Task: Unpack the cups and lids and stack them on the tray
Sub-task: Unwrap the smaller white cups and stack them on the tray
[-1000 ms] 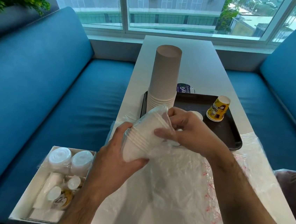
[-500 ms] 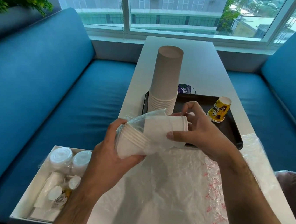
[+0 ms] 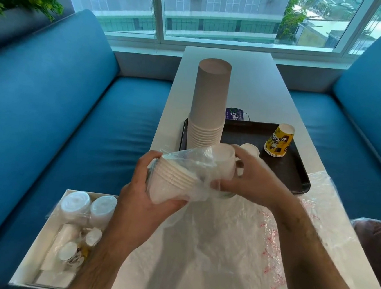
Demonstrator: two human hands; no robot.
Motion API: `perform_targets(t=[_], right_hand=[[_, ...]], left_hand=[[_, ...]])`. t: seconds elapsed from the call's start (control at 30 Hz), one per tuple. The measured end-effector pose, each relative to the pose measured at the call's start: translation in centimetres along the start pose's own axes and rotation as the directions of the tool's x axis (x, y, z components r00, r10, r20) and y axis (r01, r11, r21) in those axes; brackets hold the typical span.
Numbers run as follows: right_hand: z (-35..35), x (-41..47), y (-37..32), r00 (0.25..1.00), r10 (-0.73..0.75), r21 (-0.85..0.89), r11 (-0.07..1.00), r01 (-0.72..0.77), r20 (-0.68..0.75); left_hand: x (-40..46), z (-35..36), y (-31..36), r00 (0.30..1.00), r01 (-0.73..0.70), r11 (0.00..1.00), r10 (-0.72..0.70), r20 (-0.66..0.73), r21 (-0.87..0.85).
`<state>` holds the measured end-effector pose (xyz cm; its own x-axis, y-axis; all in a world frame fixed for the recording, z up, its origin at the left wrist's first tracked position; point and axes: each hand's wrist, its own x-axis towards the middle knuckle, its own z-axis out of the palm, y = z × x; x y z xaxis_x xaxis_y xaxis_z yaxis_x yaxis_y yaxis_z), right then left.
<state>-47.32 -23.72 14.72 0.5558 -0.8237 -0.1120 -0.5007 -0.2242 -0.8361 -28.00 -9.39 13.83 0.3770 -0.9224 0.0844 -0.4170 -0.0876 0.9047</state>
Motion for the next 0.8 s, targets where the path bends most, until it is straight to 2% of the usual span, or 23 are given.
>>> perform_targets(t=[0.07,0.13,0.23,0.3,0.43,0.6,0.8], right_hand=[[-0.7,0.4,1.0,0.977,-0.04,-0.019,0.999,0.036,-0.211],[-1.3,0.9,1.9,0.917,-0.065,0.011,0.997,0.076,-0.393],[-1.9,1.8,2.9,0.848,-0.044,0.069,0.993,0.095,-0.528],[-2.0,2.7,3.9,0.818,-0.038,0.041,0.996,0.075,-0.574],[-1.6,4.1,5.9,0.803,-0.014,0.017,0.999,0.03,-0.595],[-0.8,4.9,7.8,0.832,-0.01,-0.019,1.0,-0.001,-0.554],[0.3,5.3,9.5,0.865,0.062,-0.001,0.997,-0.072,-0.498]], left_hand=[[0.0,-0.1,0.0,1.0,-0.002,1.0,0.002,-0.003,-0.008],[-0.1,0.0,0.0,1.0,0.001,1.0,-0.001,0.008,-0.012],[-0.1,0.0,0.0,1.0,0.011,1.0,-0.011,0.019,-0.007],[-0.1,0.1,0.2,1.0,0.016,1.0,-0.016,0.024,-0.007],[0.0,0.1,0.5,0.999,0.024,1.0,-0.024,0.028,-0.019],[0.1,0.2,0.5,1.0,0.021,0.999,-0.021,0.024,-0.025],[0.1,0.0,0.3,0.999,0.047,0.999,-0.046,0.028,-0.023]])
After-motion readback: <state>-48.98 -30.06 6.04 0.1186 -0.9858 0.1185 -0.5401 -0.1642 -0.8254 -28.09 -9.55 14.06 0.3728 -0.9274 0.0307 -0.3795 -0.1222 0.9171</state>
